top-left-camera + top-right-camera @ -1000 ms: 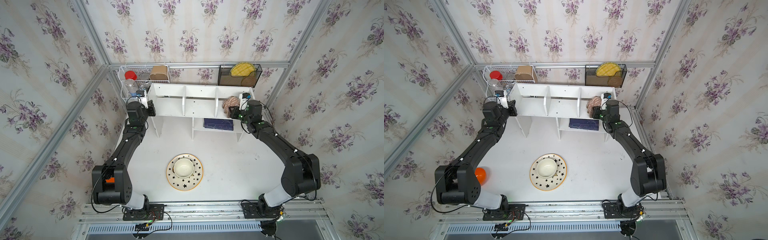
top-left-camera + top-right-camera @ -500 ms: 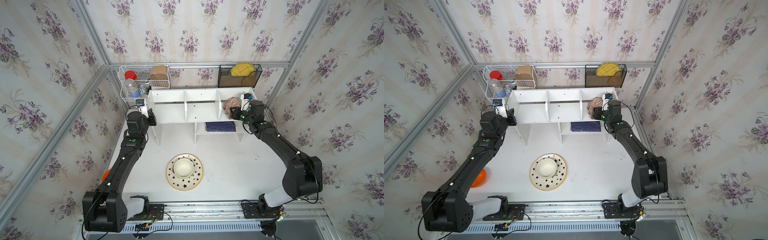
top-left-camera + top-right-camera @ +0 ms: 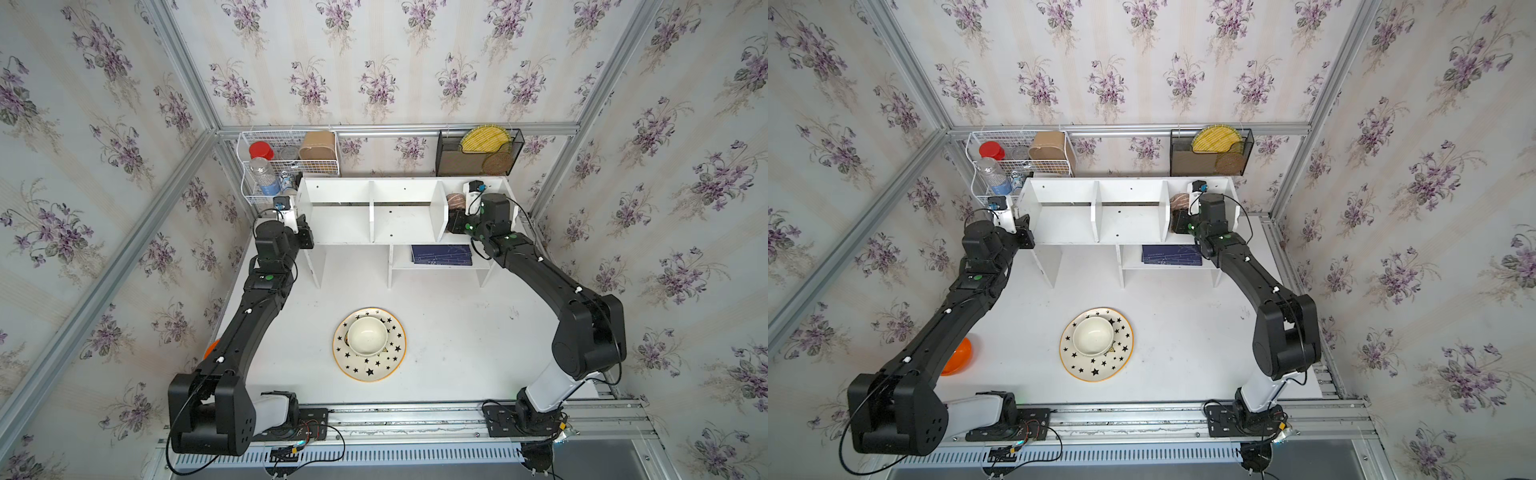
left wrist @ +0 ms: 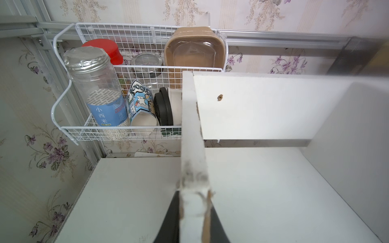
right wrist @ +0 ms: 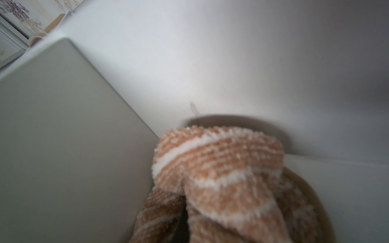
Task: Wipe the bookshelf clean with a cloth
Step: Wipe the dust from the shelf.
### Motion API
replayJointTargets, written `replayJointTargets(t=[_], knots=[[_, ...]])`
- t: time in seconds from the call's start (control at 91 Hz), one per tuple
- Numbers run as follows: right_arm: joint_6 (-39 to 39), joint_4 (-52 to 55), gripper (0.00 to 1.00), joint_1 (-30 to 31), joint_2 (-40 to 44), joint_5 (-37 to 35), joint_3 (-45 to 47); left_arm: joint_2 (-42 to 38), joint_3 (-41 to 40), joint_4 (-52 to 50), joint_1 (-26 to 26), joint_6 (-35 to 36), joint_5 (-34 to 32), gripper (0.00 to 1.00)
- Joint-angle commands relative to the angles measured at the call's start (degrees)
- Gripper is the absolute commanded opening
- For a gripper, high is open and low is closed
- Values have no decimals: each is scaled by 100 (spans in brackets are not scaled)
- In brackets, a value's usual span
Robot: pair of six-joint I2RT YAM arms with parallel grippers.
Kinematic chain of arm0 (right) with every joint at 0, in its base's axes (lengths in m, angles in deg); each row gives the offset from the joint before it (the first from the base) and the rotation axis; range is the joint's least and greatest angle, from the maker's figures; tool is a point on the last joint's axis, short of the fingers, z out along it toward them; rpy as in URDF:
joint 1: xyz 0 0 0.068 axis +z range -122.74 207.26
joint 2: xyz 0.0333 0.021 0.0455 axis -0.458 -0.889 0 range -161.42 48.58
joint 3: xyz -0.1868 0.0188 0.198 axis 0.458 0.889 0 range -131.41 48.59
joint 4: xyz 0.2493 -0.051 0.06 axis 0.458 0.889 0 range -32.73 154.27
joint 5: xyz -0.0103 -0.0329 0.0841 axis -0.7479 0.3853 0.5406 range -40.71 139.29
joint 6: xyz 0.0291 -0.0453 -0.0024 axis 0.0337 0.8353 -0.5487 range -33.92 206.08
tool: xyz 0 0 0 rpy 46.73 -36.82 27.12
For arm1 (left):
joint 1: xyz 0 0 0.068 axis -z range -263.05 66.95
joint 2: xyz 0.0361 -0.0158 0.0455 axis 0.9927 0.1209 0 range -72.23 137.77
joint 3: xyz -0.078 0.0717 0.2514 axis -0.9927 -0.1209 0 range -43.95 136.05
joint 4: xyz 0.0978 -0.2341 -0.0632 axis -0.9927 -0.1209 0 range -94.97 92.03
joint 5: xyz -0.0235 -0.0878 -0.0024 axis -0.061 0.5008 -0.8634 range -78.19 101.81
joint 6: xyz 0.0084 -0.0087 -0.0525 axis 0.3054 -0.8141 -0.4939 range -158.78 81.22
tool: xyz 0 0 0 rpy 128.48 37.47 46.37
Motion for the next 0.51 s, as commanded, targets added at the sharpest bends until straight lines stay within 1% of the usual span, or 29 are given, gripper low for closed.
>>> replayJointTargets(t=[0.0, 0.121, 0.209, 0.253, 0.385, 0.495], knots=[[317, 1329, 0, 23, 276, -820, 318, -74, -91, -414, 98, -215, 1107, 0], [334, 1651, 0, -117, 557, -1901, 339, -74, -4, -636, 98, -197, 849, 0], [247, 1794, 0, -316, 493, -2254, 140, -26, 40, -689, 98, -241, 813, 0], [257, 1839, 0, -332, 432, -2304, 36, 5, 70, -730, 98, -256, 816, 0], [213, 1827, 0, -230, 361, -1898, -99, -6, 106, -797, 98, -245, 788, 0], [228, 1728, 0, 87, 531, -2046, -103, -30, 106, -794, 98, -239, 821, 0]])
